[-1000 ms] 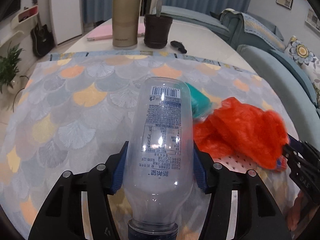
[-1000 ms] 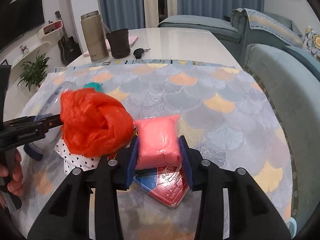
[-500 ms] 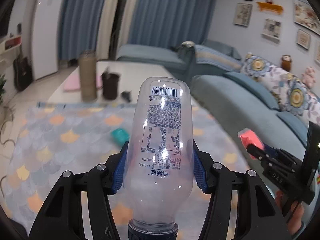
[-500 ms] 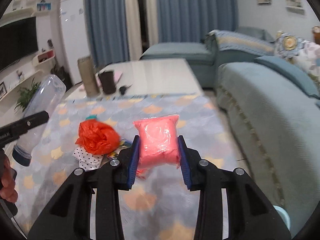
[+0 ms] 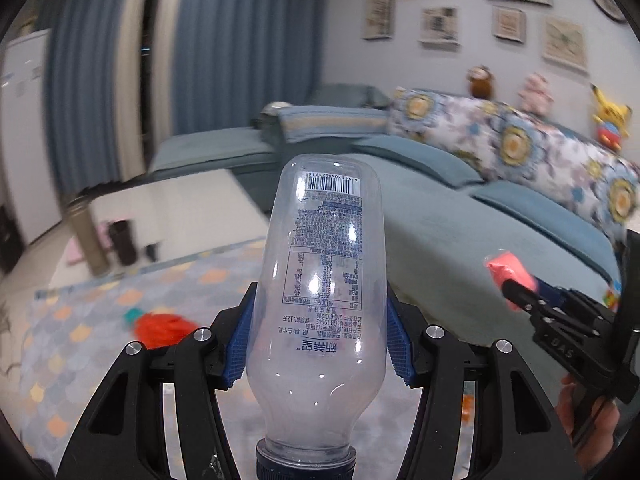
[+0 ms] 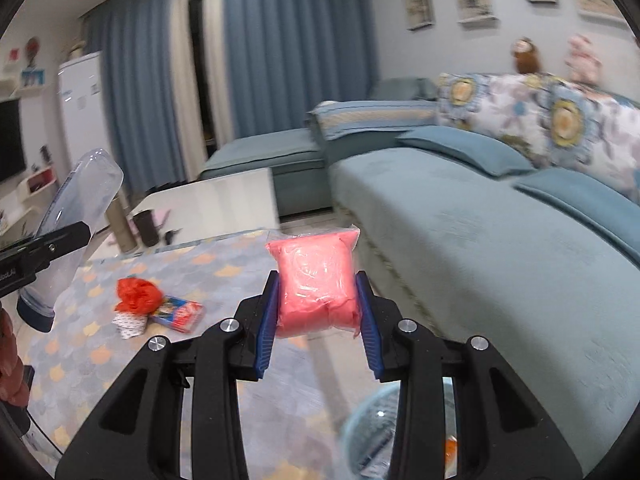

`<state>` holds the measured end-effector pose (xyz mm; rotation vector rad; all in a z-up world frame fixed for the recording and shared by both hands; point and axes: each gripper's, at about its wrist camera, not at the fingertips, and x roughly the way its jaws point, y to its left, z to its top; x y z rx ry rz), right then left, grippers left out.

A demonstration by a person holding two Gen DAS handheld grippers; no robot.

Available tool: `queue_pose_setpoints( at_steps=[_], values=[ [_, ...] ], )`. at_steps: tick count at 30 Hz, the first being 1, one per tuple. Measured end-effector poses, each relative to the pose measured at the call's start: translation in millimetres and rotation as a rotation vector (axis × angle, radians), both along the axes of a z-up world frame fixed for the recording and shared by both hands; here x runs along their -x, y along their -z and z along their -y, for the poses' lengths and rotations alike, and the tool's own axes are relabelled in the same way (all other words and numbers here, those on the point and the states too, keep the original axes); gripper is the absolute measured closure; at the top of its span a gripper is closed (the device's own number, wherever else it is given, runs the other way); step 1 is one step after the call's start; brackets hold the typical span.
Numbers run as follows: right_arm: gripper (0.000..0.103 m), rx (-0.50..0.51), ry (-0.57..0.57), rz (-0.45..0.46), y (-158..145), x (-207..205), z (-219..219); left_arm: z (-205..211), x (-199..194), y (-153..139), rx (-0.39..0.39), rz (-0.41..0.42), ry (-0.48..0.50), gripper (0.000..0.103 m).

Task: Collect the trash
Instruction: 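Carry the bottle and pink packet over the wastebasket and open both tools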

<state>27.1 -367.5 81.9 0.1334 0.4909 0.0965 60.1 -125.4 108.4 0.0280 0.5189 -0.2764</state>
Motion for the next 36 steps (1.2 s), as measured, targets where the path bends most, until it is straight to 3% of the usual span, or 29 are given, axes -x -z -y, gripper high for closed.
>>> queue_pose_setpoints(
  at_steps=[5,10,17,22,26,36],
  values=[
    [0.069,-0.041,0.103,-0.053,20,23,60,70,-4,19,-0.005,-0.056,0.123,0.049],
    [0.069,-0.082,0.178,-0.142,58,36,104,125,-15,67,0.019,-0.17,0.241,0.049],
    [0.069,-0.14,0.247,-0.31,128,38,144,169,-29,144,0.038,-0.366,0.373,0.048],
    [0.067,-0.184,0.268,-0.422,171,33,156,181,-39,182,0.048,-0.473,0.4,0.048],
    [0.067,-0.194,0.266,-0.474,189,28,156,183,-43,191,0.042,-0.502,0.4,0.047],
    [0.062,-0.193,0.27,-0.486,191,21,154,176,-48,185,0.064,-0.491,0.38,0.04]
  ],
)
